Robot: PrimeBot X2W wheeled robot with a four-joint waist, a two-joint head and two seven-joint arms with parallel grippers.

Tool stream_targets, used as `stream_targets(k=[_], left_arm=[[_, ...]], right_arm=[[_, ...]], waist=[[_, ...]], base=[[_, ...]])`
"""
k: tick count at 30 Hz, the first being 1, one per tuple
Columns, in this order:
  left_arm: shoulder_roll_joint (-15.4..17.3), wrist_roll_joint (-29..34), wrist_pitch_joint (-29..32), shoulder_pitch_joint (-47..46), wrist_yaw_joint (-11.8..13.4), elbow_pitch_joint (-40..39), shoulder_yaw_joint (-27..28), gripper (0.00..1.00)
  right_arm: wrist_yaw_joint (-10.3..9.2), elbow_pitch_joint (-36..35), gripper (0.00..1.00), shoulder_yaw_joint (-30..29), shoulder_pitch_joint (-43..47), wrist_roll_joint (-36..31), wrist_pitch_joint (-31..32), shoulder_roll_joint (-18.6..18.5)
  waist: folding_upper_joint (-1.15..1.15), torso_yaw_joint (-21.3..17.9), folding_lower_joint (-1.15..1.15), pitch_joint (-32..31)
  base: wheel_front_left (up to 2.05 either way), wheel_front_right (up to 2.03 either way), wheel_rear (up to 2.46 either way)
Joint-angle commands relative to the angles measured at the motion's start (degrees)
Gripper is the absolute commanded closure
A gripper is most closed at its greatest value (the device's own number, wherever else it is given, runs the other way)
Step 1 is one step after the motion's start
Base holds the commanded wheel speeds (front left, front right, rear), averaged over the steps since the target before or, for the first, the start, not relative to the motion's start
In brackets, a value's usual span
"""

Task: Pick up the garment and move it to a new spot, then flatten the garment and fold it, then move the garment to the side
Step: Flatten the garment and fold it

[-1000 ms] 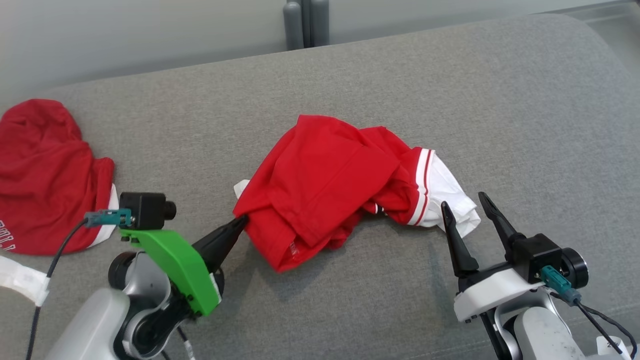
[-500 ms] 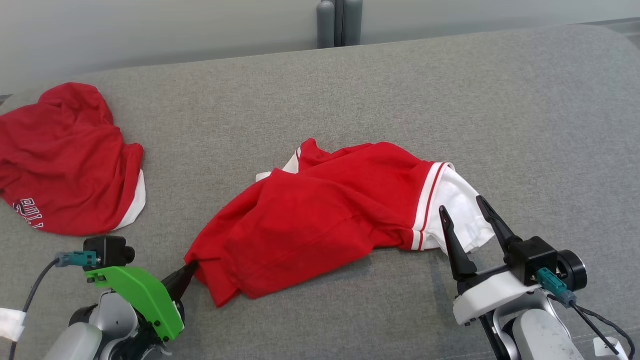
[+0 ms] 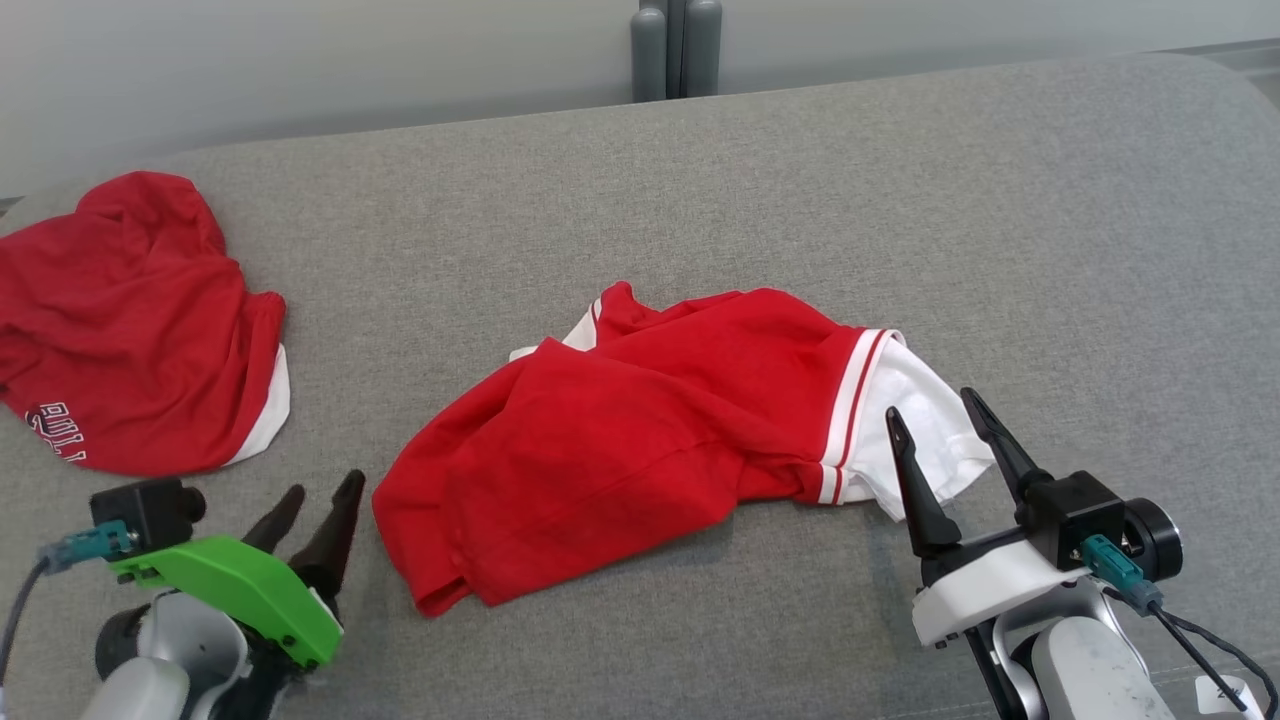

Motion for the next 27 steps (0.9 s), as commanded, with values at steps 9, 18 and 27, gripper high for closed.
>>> stream_targets(k=[9, 18, 27], left_arm=[[-4.9, -1.6, 0.2, 4.7, 0.5, -6.8, -3.7, 0.00], [-6.5, -2.8, 1.0, 2.2, 0.3, 2.1, -3.9, 0.00], [-7.4, -4.3, 1.4, 2.3, -3.3, 2.6, -4.9, 1.00]], right_arm=[[-0.02, -1.1, 0.00, -0.9, 0.6, -0.7, -0.2, -0.2], [-0.02, -1.1, 0.00, -1.1, -0.2, -0.5, -0.2, -0.2], [-0.02, -0.9, 0.00, -1.5, 0.3, -0.3, -0.2, -0.2]], waist=[[0.00, -0.3, 0.00, 0.7], [0.00, -2.6, 0.00, 1.8], [0.00, -2.7, 0.00, 1.7]], base=[[0.00, 0.00, 0.00], [0.00, 0.00, 0.00], [0.00, 0.00, 0.00]])
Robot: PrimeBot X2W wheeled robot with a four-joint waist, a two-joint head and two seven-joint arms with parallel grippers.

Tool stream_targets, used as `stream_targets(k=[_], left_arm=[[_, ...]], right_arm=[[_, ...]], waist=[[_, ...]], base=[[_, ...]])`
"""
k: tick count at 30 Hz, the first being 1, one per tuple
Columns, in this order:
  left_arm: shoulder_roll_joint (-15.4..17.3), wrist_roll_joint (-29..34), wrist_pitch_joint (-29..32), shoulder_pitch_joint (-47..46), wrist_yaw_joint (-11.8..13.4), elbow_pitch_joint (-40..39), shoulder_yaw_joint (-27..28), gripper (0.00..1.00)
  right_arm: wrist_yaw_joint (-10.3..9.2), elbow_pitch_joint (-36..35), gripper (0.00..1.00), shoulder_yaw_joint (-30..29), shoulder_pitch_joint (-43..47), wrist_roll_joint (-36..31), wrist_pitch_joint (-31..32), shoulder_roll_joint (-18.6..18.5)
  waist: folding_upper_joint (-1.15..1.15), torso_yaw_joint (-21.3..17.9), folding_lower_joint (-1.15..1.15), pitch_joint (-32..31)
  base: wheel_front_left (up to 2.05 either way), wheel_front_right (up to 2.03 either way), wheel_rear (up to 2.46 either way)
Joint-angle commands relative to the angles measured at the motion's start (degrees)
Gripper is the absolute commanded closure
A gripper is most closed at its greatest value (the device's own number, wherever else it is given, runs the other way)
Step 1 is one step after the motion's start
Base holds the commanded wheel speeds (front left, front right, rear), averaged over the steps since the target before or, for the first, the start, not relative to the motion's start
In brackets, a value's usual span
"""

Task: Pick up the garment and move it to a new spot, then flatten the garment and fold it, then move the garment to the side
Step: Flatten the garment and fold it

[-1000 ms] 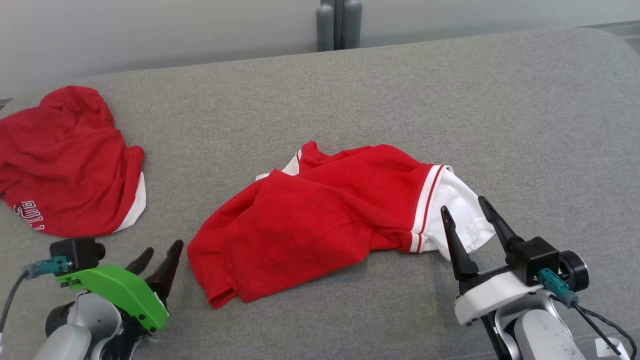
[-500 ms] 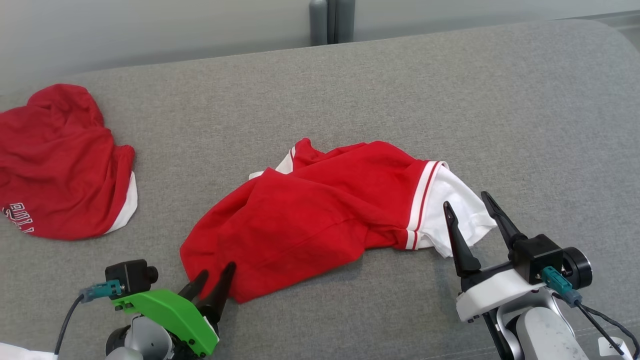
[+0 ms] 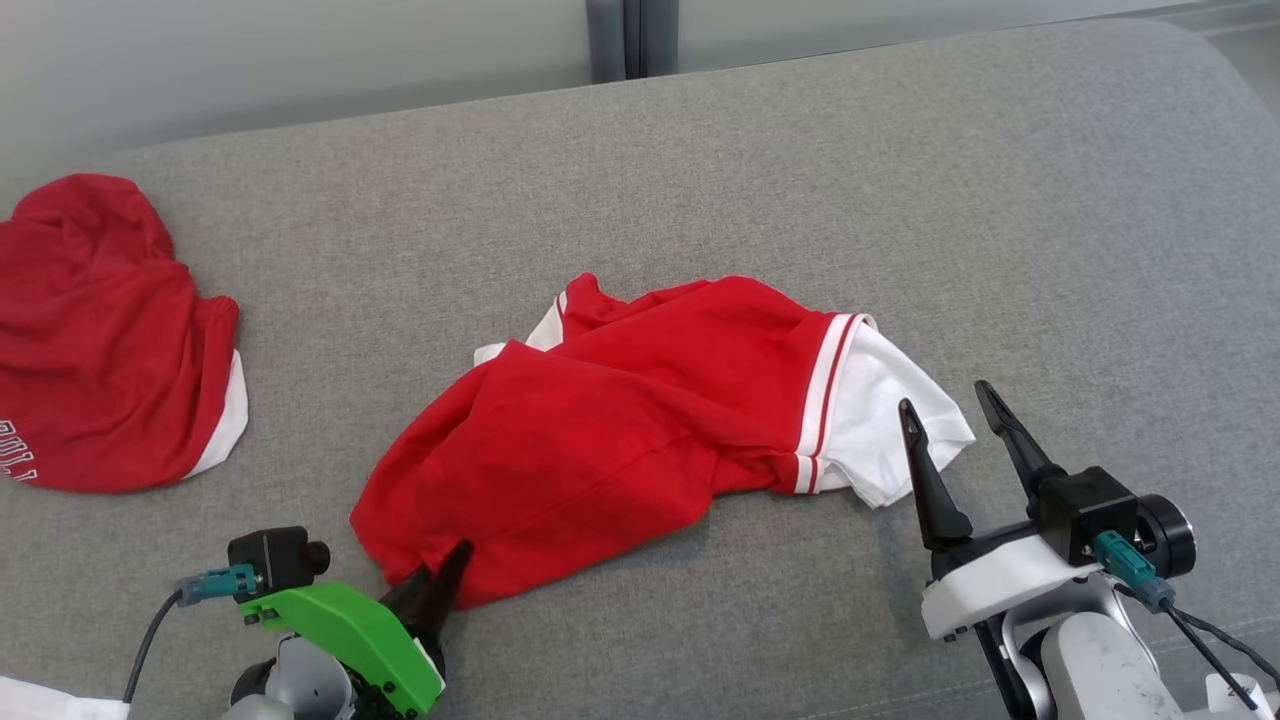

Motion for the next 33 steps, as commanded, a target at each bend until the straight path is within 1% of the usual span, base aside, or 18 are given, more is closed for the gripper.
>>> stream_targets(k=[1, 5, 10, 13, 16, 21, 29, 33], left_arm=[[0.0, 0.2, -0.5, -0.2, -0.6, -0.9, -0.1, 1.00], [0.5, 1.2, -1.4, -0.1, -0.8, -3.3, -0.4, 1.00], [1.9, 2.8, -1.2, 2.8, -1.2, -12.0, -1.9, 1.00], [3.4, 3.1, 0.1, 6.2, -0.3, -17.3, -3.4, 1.00], [3.8, 2.1, 1.0, 10.3, 0.8, -19.4, -4.6, 1.00], [2.6, 1.0, 0.8, 12.1, 1.5, -15.5, -4.7, 1.00], [1.7, -1.5, 3.7, 12.8, -1.1, -9.6, -7.2, 1.00], [1.2, -1.7, 3.4, 12.6, -1.5, -8.0, -7.3, 1.00]], right_arm=[[-0.02, 0.1, 0.00, -0.2, 0.5, 0.2, -0.2, -0.1], [-0.02, 0.2, 0.00, -0.3, 0.9, 0.1, -0.2, -0.1], [-0.02, 0.5, 0.00, -0.4, 1.3, 0.0, -0.2, -0.1], [-0.02, 0.7, 0.00, 0.0, 1.5, 0.2, -0.2, -0.2], [-0.02, 0.7, 0.00, 0.1, 1.5, 0.3, -0.2, -0.2], [-0.02, 1.0, 0.00, 0.4, 1.5, 0.0, -0.2, -0.2], [-0.02, 1.3, 0.00, 0.7, 0.8, -0.7, -0.2, -0.2], [-0.02, 1.5, 0.00, 0.7, 1.2, -0.7, -0.2, -0.2]], waist=[[0.00, 0.4, 0.00, -0.2], [0.00, 1.1, 0.00, -0.6], [0.00, 2.6, 0.00, -1.4], [0.00, 3.3, 0.00, -1.6], [0.00, 4.2, 0.00, -1.4], [0.00, 5.0, 0.00, -1.2], [0.00, 4.4, 0.00, -0.9], [0.00, 4.0, 0.00, -0.9]], base=[[0.00, 0.00, 0.00], [0.00, 0.00, 0.00], [0.00, 0.00, 0.00], [0.00, 0.00, 0.00], [0.00, 0.00, 0.00], [0.00, 0.00, 0.00], [0.00, 0.00, 0.00], [0.00, 0.00, 0.00]])
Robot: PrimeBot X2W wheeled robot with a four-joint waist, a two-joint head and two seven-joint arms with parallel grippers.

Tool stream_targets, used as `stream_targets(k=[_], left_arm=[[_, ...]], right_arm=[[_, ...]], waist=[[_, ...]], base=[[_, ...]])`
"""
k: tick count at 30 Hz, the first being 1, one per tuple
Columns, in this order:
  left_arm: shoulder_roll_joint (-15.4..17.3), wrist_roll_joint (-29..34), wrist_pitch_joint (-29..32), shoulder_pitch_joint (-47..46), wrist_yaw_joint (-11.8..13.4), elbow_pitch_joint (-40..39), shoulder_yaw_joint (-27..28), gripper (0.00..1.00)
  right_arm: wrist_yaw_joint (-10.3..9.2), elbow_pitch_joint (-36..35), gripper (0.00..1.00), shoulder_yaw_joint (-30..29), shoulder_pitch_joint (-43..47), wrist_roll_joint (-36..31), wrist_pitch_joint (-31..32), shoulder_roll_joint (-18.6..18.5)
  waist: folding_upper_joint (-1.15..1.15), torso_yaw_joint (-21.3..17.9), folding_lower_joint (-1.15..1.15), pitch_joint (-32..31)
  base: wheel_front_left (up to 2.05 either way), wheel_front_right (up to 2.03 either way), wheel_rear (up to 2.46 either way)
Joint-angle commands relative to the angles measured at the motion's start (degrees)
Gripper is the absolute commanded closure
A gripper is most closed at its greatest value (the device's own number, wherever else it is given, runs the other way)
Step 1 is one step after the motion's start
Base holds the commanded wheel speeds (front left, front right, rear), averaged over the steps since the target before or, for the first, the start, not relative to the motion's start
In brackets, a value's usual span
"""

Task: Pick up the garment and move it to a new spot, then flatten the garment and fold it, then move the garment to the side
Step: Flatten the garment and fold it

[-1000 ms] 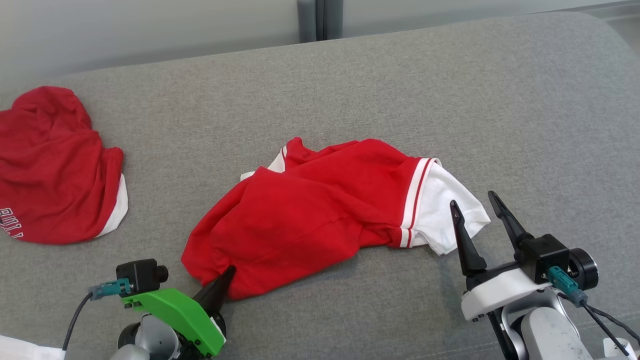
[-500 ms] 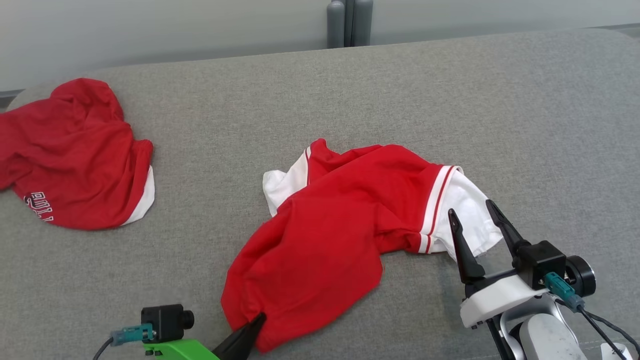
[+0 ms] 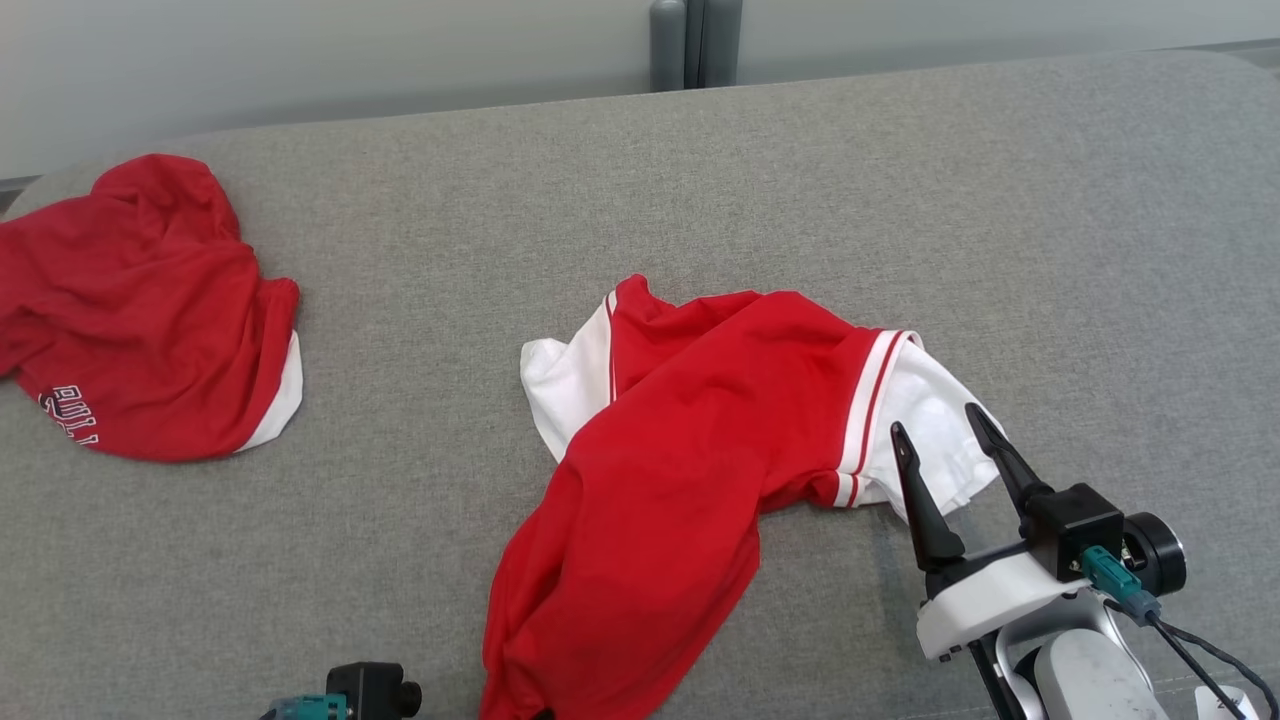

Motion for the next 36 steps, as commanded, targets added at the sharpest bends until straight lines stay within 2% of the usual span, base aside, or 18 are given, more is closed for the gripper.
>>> stream_targets(k=[1, 2, 3, 8, 12, 14, 16, 18, 20, 24, 36], left_arm=[[-0.3, -0.2, -0.5, 0.5, -0.2, 0.5, 0.2, 1.00], [-0.4, 0.2, -1.1, 0.4, -0.3, 0.7, 0.4, 0.60], [-0.6, 0.2, -1.5, 0.5, -0.5, 1.0, 0.4, 0.00], [0.6, 0.0, -3.9, -0.4, -1.8, -0.9, 2.2, 0.00], [3.3, -2.8, -5.5, -0.3, -2.8, -8.2, 6.3, 0.00], [4.3, -3.2, -5.6, -0.4, -2.4, -9.7, 7.5, 0.00], [5.8, -4.1, -5.2, -0.9, -0.8, -11.4, 9.7, 0.00], [7.1, -3.9, -4.3, -2.1, 1.1, -10.4, 11.2, 0.00], [7.4, -4.3, -2.8, -3.2, 1.5, -8.7, 10.9, 0.00], [6.5, -6.3, 0.6, -5.7, 0.4, -5.9, 9.3, 0.00], [5.1, -3.4, 4.6, -11.2, -0.6, 3.1, 4.9, 0.00]], right_arm=[[-0.02, 0.2, 0.00, 0.1, 0.1, -0.3, -0.2, -0.2], [-0.02, 0.2, 0.00, 0.2, 0.2, -0.3, -0.2, -0.2], [-0.02, 0.3, 0.00, 0.2, 0.2, -0.2, -0.2, -0.2], [-0.02, 0.1, 0.00, 0.3, 0.2, -0.3, -0.2, -0.2], [-0.02, -0.2, 0.00, -0.2, 0.6, -0.4, -0.2, -0.2], [-0.02, -0.3, 0.00, -0.2, 0.6, -0.4, -0.2, -0.2], [-0.02, -0.3, 0.00, -0.2, 0.5, -0.4, -0.2, -0.2], [-0.02, -0.3, 0.00, 0.0, 0.0, -0.2, -0.2, -0.2], [-0.02, -0.2, 0.00, 0.5, -0.6, 0.1, -0.2, -0.2], [-0.02, -0.3, 0.00, 0.9, -1.1, 0.6, -0.2, -0.2], [-0.02, -0.7, 0.00, 0.5, -1.5, 1.3, -0.2, -0.2]], waist=[[0.00, -0.2, 0.00, 0.0], [0.00, -0.3, 0.00, -0.1], [0.00, -0.4, 0.00, -0.2], [0.00, -0.9, 0.00, -0.2], [0.00, -0.8, 0.00, -0.2], [0.00, -0.8, 0.00, -0.1], [0.00, -0.8, 0.00, 0.0], [0.00, -0.8, 0.00, 0.2], [0.00, -1.2, 0.00, 0.4], [0.00, -1.9, 0.00, 0.7], [0.00, -3.7, 0.00, 2.4]], base=[[0.00, 0.00, 0.00], [0.00, 0.00, 0.00], [0.00, 0.00, 0.00], [0.00, 0.00, 0.00], [0.00, 0.00, 0.00], [0.00, 0.00, 0.00], [0.00, 0.00, 0.00], [0.00, 0.00, 0.00], [0.00, 0.00, 0.00], [0.00, 0.00, 0.00], [0.00, 0.00, 0.00]])
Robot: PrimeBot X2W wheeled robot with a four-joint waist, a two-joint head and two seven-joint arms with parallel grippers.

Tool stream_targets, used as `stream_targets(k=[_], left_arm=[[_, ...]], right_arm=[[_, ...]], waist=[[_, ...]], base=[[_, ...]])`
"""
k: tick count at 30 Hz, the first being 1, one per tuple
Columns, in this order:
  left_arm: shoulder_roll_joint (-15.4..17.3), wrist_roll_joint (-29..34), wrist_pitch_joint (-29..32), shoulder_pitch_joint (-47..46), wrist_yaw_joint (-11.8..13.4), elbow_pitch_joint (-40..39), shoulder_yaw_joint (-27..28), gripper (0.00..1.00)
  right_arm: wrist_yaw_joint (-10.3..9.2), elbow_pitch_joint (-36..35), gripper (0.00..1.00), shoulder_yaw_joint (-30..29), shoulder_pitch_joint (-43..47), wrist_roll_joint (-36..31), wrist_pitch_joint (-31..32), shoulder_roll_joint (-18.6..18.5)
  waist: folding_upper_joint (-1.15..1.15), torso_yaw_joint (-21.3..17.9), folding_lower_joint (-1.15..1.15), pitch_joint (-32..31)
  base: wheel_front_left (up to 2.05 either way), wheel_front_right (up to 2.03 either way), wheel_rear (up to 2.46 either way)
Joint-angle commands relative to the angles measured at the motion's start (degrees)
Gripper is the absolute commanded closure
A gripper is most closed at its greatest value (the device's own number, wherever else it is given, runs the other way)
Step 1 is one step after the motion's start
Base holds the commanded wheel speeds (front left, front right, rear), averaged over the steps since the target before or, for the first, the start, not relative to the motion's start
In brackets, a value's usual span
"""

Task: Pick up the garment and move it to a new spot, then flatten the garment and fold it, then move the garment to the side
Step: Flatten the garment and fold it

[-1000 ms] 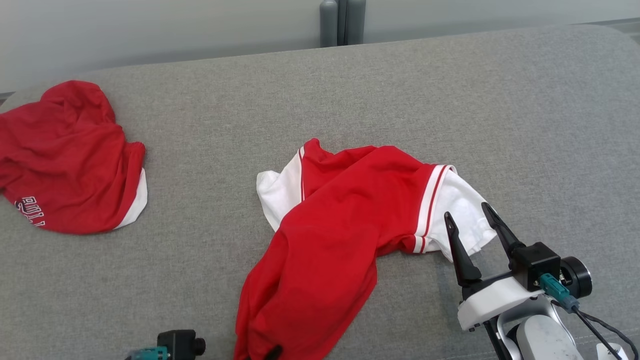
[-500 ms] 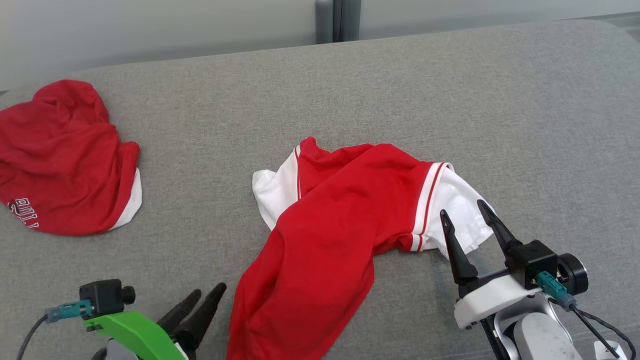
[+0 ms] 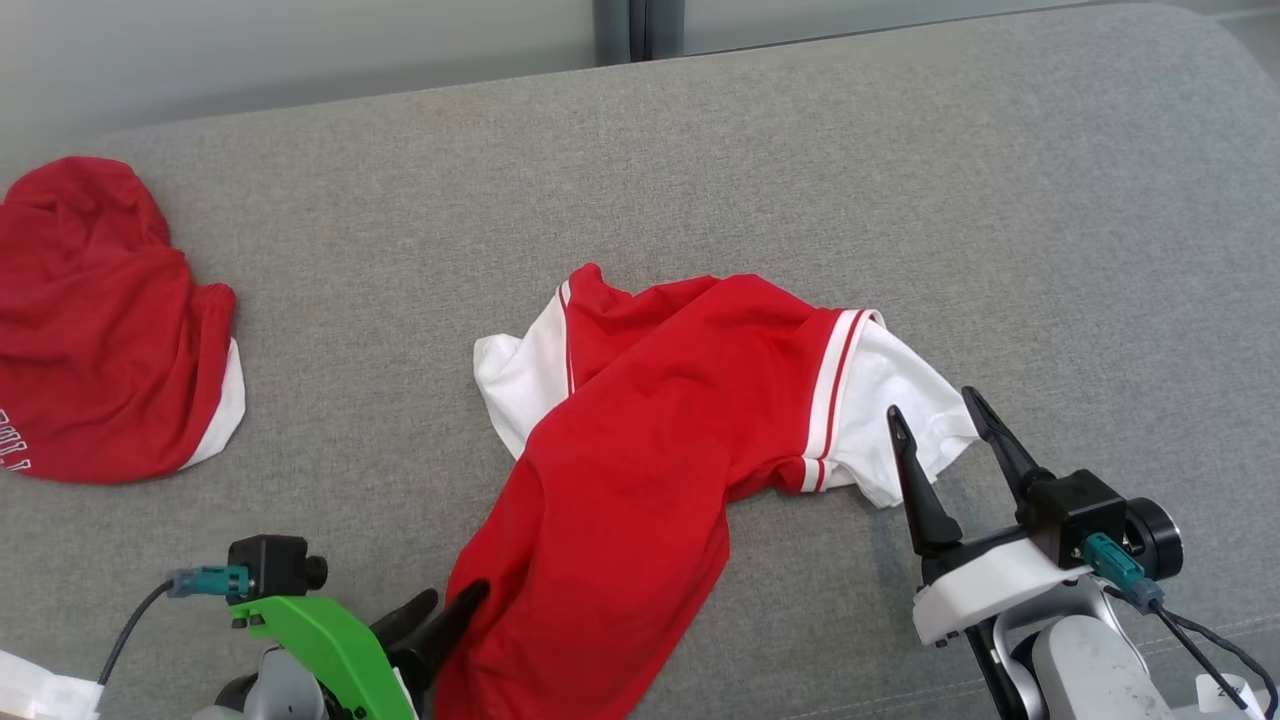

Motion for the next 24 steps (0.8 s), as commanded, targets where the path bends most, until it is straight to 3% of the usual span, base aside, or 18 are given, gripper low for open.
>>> stream_targets(k=[1, 4, 6, 10, 16, 24], left_arm=[[-0.4, 1.0, 0.4, -1.0, -0.4, 0.8, -0.7, 0.00], [-0.7, 2.1, 1.3, -1.4, -0.5, 1.9, -2.4, 0.00], [-0.7, 3.4, 1.3, -1.8, 0.3, 2.7, -3.3, 1.00], [-0.8, 4.7, 0.4, -4.2, -0.6, 2.3, -3.1, 1.00], [1.1, 8.9, -2.3, -10.1, 1.8, 1.6, -1.0, 1.00], [4.2, 11.3, 0.0, -16.8, 4.4, 5.3, 0.4, 1.00]], right_arm=[[-0.02, -0.2, 0.00, -0.1, -0.5, 0.3, -0.2, -0.2], [-0.02, -0.3, 0.00, -0.2, -0.4, 0.4, -0.2, -0.2], [-0.02, -0.3, 0.00, -0.2, -0.4, 0.5, -0.2, -0.2], [-0.02, -0.1, 0.00, -0.3, -0.7, 0.7, -0.2, -0.2], [-0.02, 0.1, 0.00, 0.1, -0.7, 1.0, -0.2, -0.2], [-0.02, 0.6, 0.00, 1.1, -0.8, 1.1, -0.2, -0.2]], waist=[[0.00, -0.2, 0.00, 0.2], [0.00, -0.2, 0.00, 0.3], [0.00, -0.2, 0.00, 0.4], [0.00, -0.1, 0.00, 0.5], [0.00, 0.0, 0.00, -0.1], [0.00, -1.4, 0.00, -1.1]], base=[[0.00, 0.00, 0.00], [0.00, 0.00, 0.00], [0.00, 0.00, 0.00], [0.00, 0.00, 0.00], [0.00, 0.00, 0.00], [0.00, 0.00, 0.00]])
